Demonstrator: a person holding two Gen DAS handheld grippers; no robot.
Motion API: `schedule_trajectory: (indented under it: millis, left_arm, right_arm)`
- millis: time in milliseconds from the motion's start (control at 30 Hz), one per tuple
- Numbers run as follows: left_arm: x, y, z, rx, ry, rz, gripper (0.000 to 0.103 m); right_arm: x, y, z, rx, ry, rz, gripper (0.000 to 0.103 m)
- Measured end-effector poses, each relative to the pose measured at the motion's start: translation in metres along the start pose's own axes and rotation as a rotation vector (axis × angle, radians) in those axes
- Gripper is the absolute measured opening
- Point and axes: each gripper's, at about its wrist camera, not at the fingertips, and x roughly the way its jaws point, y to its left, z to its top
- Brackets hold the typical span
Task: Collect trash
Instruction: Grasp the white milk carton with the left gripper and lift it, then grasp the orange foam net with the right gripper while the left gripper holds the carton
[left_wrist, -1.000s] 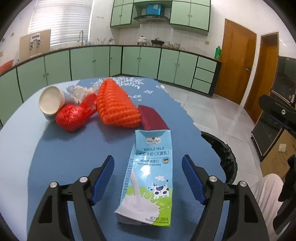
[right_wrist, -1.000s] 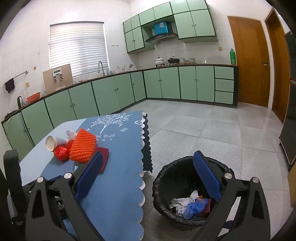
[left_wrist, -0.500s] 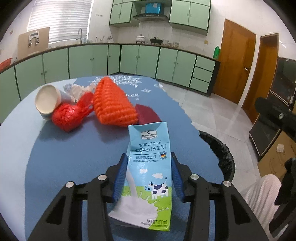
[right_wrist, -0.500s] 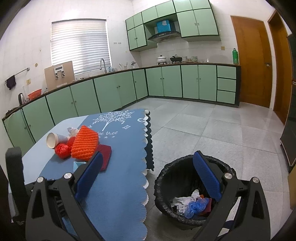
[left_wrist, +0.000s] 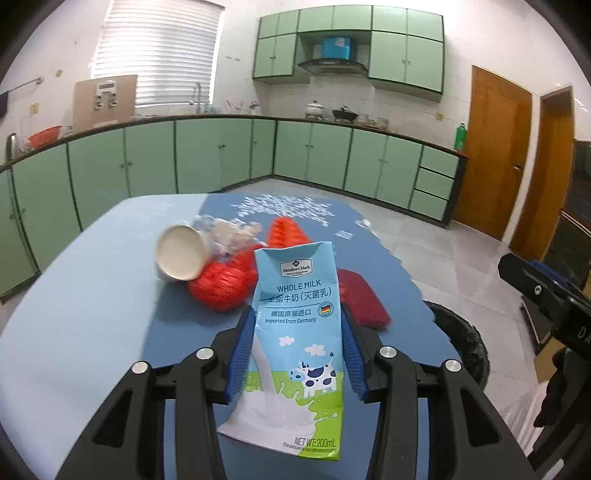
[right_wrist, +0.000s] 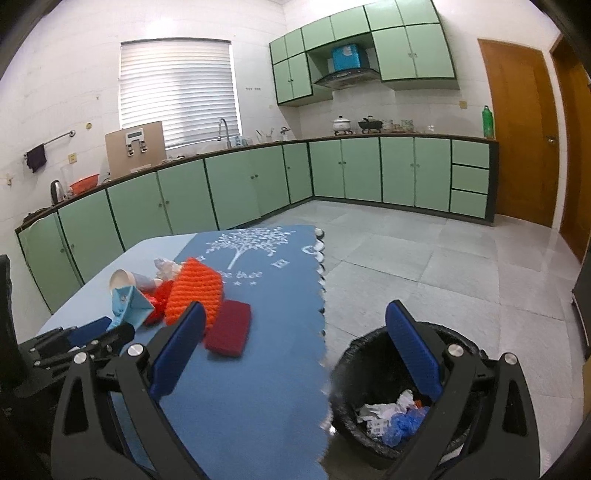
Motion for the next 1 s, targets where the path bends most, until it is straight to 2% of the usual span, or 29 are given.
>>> schedule_trajectory:
  millis: [333,433,533,900,1000]
  left_arm:
    - [-0.003,0.031,0.01,-0.045,-0.019,0.059,0.045]
    - [-0.001,0.038,0.014,-0.043,-0.028,0.082,0.045]
    - [0.002,0.049,0.017,-0.055,-0.026,0.098,0.045]
    - [0.015,0.083,0.022,-0.088,-0.027,0.147,0.045]
    - [0.017,0.086,0.021,-0.084,-0.027,0.155,0.045]
  right_arm:
    - [0.037,0.046,0.004,-0.045,0.017,0.079,0.095]
    - [0.05,0.06,0.005,-0.065,0.02,0.094,0.091]
    - [0.065,0.072,0.004,-0.071,0.047,0.114,0.086]
    - [0.108,0.104,0.0,-0.097,0.148,0.134,0.081]
    - [0.116,0.111,0.001,-0.111,0.171,0.133,0.076]
